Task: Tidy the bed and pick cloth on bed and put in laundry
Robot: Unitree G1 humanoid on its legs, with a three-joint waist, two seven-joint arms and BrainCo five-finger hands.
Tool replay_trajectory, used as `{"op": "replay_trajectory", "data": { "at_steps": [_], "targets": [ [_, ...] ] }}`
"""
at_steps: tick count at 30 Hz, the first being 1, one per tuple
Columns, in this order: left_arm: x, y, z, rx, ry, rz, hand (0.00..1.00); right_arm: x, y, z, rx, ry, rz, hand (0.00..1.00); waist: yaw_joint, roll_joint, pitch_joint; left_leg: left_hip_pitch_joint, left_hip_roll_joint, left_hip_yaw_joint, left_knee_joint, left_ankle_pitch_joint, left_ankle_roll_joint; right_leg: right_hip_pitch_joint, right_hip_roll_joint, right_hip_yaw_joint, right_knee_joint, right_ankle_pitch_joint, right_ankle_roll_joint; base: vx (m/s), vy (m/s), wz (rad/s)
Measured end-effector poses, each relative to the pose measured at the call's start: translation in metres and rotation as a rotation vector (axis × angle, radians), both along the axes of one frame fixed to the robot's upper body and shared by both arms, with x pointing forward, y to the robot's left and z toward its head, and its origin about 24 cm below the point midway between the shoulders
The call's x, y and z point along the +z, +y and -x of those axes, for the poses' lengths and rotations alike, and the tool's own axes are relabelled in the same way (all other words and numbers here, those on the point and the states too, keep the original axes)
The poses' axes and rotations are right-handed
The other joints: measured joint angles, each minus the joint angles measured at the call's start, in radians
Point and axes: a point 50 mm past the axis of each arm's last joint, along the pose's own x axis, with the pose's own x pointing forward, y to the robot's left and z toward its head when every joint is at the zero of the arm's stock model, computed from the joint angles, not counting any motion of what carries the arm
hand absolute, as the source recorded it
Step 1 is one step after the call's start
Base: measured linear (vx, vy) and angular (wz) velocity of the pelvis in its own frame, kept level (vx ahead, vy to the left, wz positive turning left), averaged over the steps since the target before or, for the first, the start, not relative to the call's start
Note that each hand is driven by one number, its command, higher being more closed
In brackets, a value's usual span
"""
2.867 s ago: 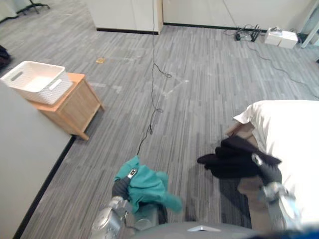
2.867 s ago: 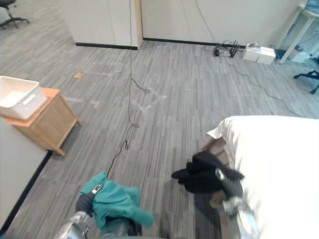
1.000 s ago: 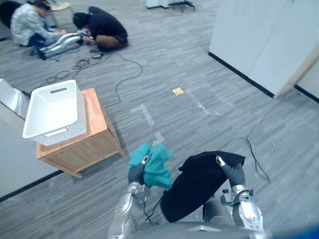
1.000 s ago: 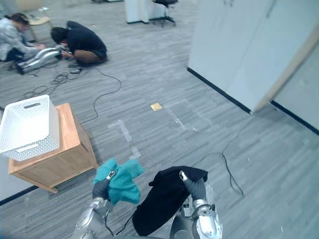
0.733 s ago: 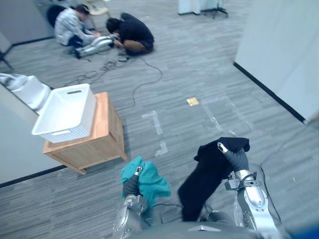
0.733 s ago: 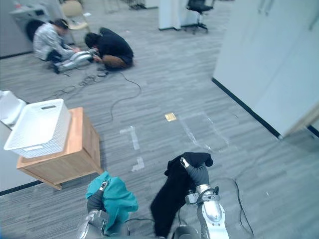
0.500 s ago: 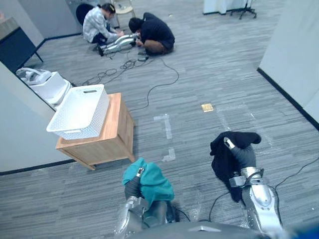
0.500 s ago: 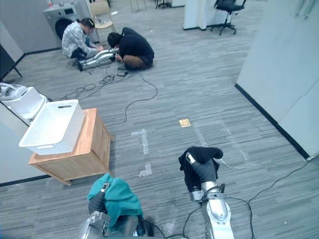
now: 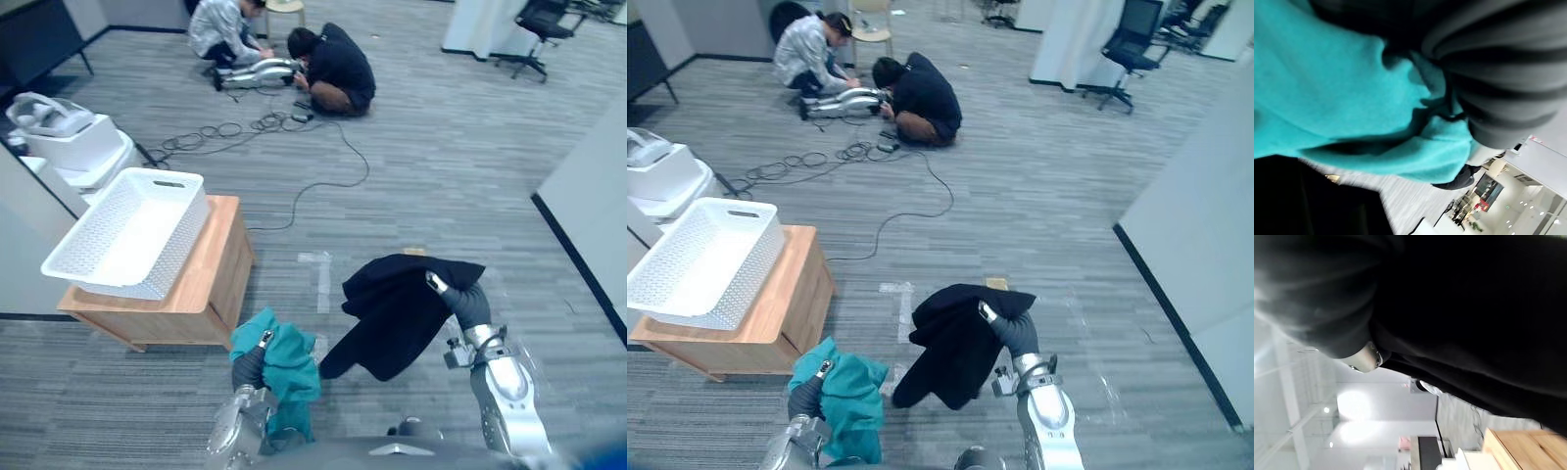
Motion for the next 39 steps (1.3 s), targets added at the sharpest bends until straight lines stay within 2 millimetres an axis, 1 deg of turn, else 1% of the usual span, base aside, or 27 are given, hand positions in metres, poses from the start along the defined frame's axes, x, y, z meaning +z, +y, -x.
{"op": "replay_trajectory", "data": {
  "at_steps": [1, 2, 3, 4, 5, 6, 7, 9, 10, 11, 12, 13, 15, 18, 21, 23, 24, 25, 27, 29, 31, 32, 33, 36, 37, 38, 39],
  "targets": [
    [0.002, -0.001, -0.005, -0.006, -0.012, 0.001, 1.0, 0.0, 0.0, 0.001, -0.003, -0.006, 0.001, 1.0, -0.002, 0.012, 0.007, 0.007, 0.021, -0.055, -0.001, -0.007, -0.012, -0.022, 0.028, 0.03, -0.167, -0.001, 0.001, 0.43, -0.317, 1.37],
    [0.003, -0.001, -0.007, -0.008, -0.016, 0.001, 1.0, 0.001, 0.0, 0.001, -0.005, -0.011, 0.001, 1.0, -0.005, 0.016, 0.008, 0.008, 0.027, -0.07, -0.001, -0.01, -0.017, -0.028, 0.033, 0.04, -0.224, 0.002, 0.002, 0.45, -0.371, 1.63],
    [0.005, 0.001, -0.012, -0.019, -0.02, -0.003, 1.0, 0.005, 0.0, 0.001, -0.012, -0.041, 0.0, 1.0, -0.01, 0.023, 0.015, 0.019, 0.051, -0.16, 0.0, -0.028, -0.046, -0.038, 0.057, 0.108, -0.475, 0.057, 0.01, 0.39, -0.347, 1.57],
    [0.006, 0.002, -0.012, -0.028, -0.015, -0.004, 1.0, 0.009, 0.002, 0.001, -0.009, -0.066, -0.003, 1.0, -0.011, 0.018, 0.019, 0.032, 0.064, -0.206, 0.002, -0.046, -0.072, -0.043, 0.062, 0.166, -0.587, 0.107, 0.015, 0.41, -0.405, 1.66],
    [0.007, 0.002, -0.01, -0.029, -0.011, -0.004, 1.0, 0.013, 0.004, 0.001, -0.001, -0.085, -0.005, 1.0, -0.01, 0.011, 0.02, 0.046, 0.072, -0.229, 0.006, -0.064, -0.095, -0.038, 0.063, 0.206, -0.644, 0.138, 0.025, 0.45, -0.471, 1.17],
    [0.009, 0.004, -0.003, -0.025, -0.011, -0.007, 1.0, 0.02, 0.01, 0.002, 0.019, -0.118, -0.016, 1.0, -0.01, -0.013, 0.013, 0.068, 0.078, -0.261, 0.021, -0.106, -0.141, -0.031, 0.062, 0.27, -0.692, 0.152, 0.03, 0.59, -0.605, 0.94],
    [0.01, 0.005, 0.002, -0.022, -0.007, -0.009, 1.0, 0.024, 0.013, 0.004, 0.036, -0.141, -0.018, 1.0, -0.004, -0.026, 0.008, 0.099, 0.095, -0.281, 0.028, -0.137, -0.17, -0.029, 0.08, 0.294, -0.642, 0.222, 0.061, 0.53, -0.498, 0.77],
    [0.003, -0.008, 0.013, 0.002, 0.027, 0.046, 1.0, 0.027, 0.014, 0.003, 0.072, -0.157, 0.004, 1.0, 0.026, 0.052, -0.005, 0.098, 0.185, -0.258, 0.119, -0.104, -0.191, -0.038, 0.141, 0.235, -0.523, 0.111, 0.002, 0.53, -0.419, 0.39],
    [0.002, -0.012, 0.016, 0.017, 0.029, 0.066, 1.0, 0.03, 0.014, 0.002, 0.076, -0.167, 0.011, 1.0, 0.029, 0.063, 0.003, 0.05, 0.201, -0.256, 0.225, -0.061, -0.196, -0.019, 0.148, 0.212, -0.514, 0.084, -0.013, 0.6, -0.474, 0.5],
    [0.004, -0.017, 0.017, 0.039, 0.021, 0.092, 1.0, 0.034, 0.017, 0.001, 0.079, -0.185, 0.0, 1.0, 0.036, 0.073, 0.022, -0.062, 0.232, -0.25, 0.471, 0.048, -0.182, 0.034, 0.165, 0.192, -0.518, 0.057, -0.036, 0.47, -0.395, 0.49],
    [0.004, -0.018, 0.021, 0.048, 0.023, 0.103, 1.0, 0.036, 0.018, 0.001, 0.076, -0.196, -0.003, 1.0, 0.042, 0.071, 0.036, -0.127, 0.252, -0.249, 0.608, 0.112, -0.177, 0.067, 0.172, 0.175, -0.528, 0.042, -0.049, 0.43, -0.346, 0.46],
    [0.004, -0.02, 0.023, 0.055, 0.022, 0.119, 1.0, 0.04, 0.018, 0.0, 0.069, -0.212, -0.007, 1.0, 0.046, 0.086, 0.043, -0.218, 0.281, -0.238, 0.808, 0.129, -0.181, 0.134, 0.19, 0.148, -0.561, 0.024, -0.062, 0.33, -0.242, 0.26],
    [0.004, -0.018, 0.028, 0.055, 0.017, 0.117, 1.0, 0.044, 0.02, 0.0, 0.062, -0.229, -0.019, 1.0, 0.059, 0.086, 0.042, -0.305, 0.283, -0.187, 0.947, 0.122, -0.18, 0.218, 0.202, 0.126, -0.622, 0.012, -0.076, 0.39, -0.237, 0.17],
    [0.004, -0.018, 0.029, 0.045, 0.002, 0.118, 1.0, 0.045, 0.017, 0.0, 0.051, -0.24, -0.01, 1.0, 0.074, 0.083, 0.042, -0.381, 0.264, -0.017, 0.83, 0.067, -0.17, 0.339, 0.211, 0.092, -0.751, 0.012, -0.084, 0.41, -0.124, 0.29],
    [0.006, -0.019, 0.026, 0.033, -0.015, 0.125, 1.0, 0.047, 0.01, -0.001, 0.041, -0.252, 0.013, 1.0, 0.071, 0.079, 0.034, -0.364, 0.201, 0.232, 0.476, 0.046, -0.167, 0.414, 0.198, 0.028, -0.828, 0.006, -0.081, 0.42, 0.023, 0.58],
    [0.005, -0.022, 0.022, 0.022, -0.024, 0.135, 1.0, 0.049, 0.002, -0.002, 0.012, -0.259, 0.034, 1.0, 0.067, 0.083, 0.021, -0.346, 0.136, 0.381, 0.216, 0.137, -0.098, 0.422, 0.19, -0.025, -0.834, -0.008, -0.057, 0.52, 0.082, 0.85],
    [0.005, -0.022, 0.018, 0.014, -0.033, 0.133, 1.0, 0.048, -0.002, -0.002, -0.007, -0.25, 0.046, 1.0, 0.065, 0.075, 0.007, -0.309, 0.089, 0.44, 0.129, 0.145, 0.056, 0.436, 0.173, -0.05, -0.831, -0.032, -0.019, 0.44, 0.091, 1.06],
    [0.006, -0.02, 0.016, 0.014, -0.044, 0.132, 1.0, 0.049, -0.005, -0.004, -0.02, -0.256, 0.054, 1.0, 0.063, 0.05, -0.002, -0.303, 0.05, 0.432, 0.102, 0.138, 0.088, 0.442, 0.155, -0.063, -0.827, -0.039, -0.008, 0.43, 0.093, 0.99],
    [0.006, -0.012, 0.017, 0.036, -0.043, 0.114, 1.0, 0.056, -0.003, -0.01, -0.013, -0.288, 0.052, 1.0, 0.071, 0.023, -0.004, -0.28, 0.038, 0.426, 0.117, 0.115, 0.106, 0.461, 0.14, -0.061, -0.789, -0.025, 0.012, 0.47, 0.076, 0.56],
    [0.005, -0.001, 0.02, 0.059, -0.033, 0.085, 1.0, 0.063, 0.001, -0.016, 0.003, -0.329, 0.044, 1.0, 0.073, 0.016, -0.008, -0.229, 0.035, 0.413, 0.116, 0.102, 0.099, 0.45, 0.127, -0.059, -0.642, -0.001, 0.03, 0.4, 0.062, 0.4],
    [0.006, 0.007, 0.021, 0.045, -0.033, 0.044, 1.0, 0.07, 0.01, -0.02, 0.035, -0.381, 0.027, 1.0, 0.067, 0.012, -0.025, -0.146, 0.013, 0.342, 0.023, 0.071, 0.045, 0.3, 0.081, -0.015, -0.246, 0.085, 0.106, 0.37, 0.021, 0.59],
    [0.007, 0.011, 0.019, 0.033, -0.036, 0.02, 1.0, 0.071, 0.013, -0.021, 0.047, -0.388, 0.017, 1.0, 0.059, -0.002, -0.021, -0.131, 0.002, 0.317, 0.01, 0.071, 0.042, 0.248, 0.055, 0.001, -0.123, 0.07, 0.089, 0.33, -0.088, 1.02],
    [0.006, 0.014, 0.017, 0.01, -0.028, -0.012, 1.0, 0.069, 0.017, -0.02, 0.059, -0.381, 0.01, 1.0, 0.041, -0.004, -0.021, -0.108, 0.0, 0.262, 0.005, 0.067, 0.034, 0.181, 0.035, 0.012, -0.002, 0.017, 0.049, 0.29, -0.142, 1.18],
    [0.009, 0.017, 0.009, 0.003, -0.042, -0.04, 1.0, 0.066, 0.018, -0.019, 0.03, -0.371, 0.037, 1.0, 0.014, 0.03, -0.003, -0.039, 0.04, 0.122, -0.002, 0.055, -0.003, 0.112, 0.065, 0.043, -0.069, -0.051, -0.022, 0.3, -0.204, 1.39],
    [0.011, 0.017, 0.002, -0.014, -0.05, -0.038, 1.0, 0.068, 0.015, -0.019, -0.007, -0.379, 0.033, 1.0, 0.006, 0.042, 0.005, -0.026, 0.061, 0.044, -0.004, 0.051, -0.018, 0.091, 0.107, 0.097, -0.215, -0.053, -0.024, 0.23, -0.279, 1.93],
    [0.014, 0.018, -0.007, -0.047, -0.056, -0.041, 1.0, 0.074, 0.01, -0.018, -0.047, -0.404, 0.037, 1.0, -0.01, 0.032, 0.004, -0.036, 0.076, -0.052, -0.008, 0.045, -0.036, 0.083, 0.151, 0.198, -0.428, -0.028, 0.008, 0.21, -0.298, 1.95],
    [0.014, 0.019, -0.008, -0.061, -0.053, -0.045, 1.0, 0.078, 0.008, -0.017, -0.06, -0.418, 0.04, 1.0, -0.014, 0.022, 0.004, -0.039, 0.076, -0.086, -0.01, 0.044, -0.042, 0.085, 0.16, 0.246, -0.5, -0.013, 0.025, 0.19, -0.343, 2.15]
  ]
}}
